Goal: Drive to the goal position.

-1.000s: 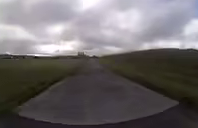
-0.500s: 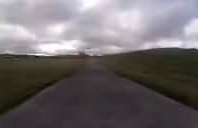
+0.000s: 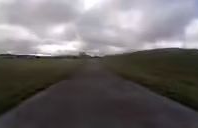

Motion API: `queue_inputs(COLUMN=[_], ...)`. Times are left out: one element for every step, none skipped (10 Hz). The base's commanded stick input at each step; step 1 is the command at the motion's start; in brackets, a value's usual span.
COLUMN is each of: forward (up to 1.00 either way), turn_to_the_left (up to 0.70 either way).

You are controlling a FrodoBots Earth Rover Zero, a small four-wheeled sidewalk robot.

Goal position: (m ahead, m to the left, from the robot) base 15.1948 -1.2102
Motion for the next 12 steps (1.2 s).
queue_inputs(forward=[1.0,1.0,1.0,1.0,1.0,1.0,1.0,1.0,1.0,1.0,1.0,1.0], turn_to_the_left=[0.0,0.0,0.0,0.0,0.0,0.0,0.0,0.0,0.0,0.0,0.0,0.0])
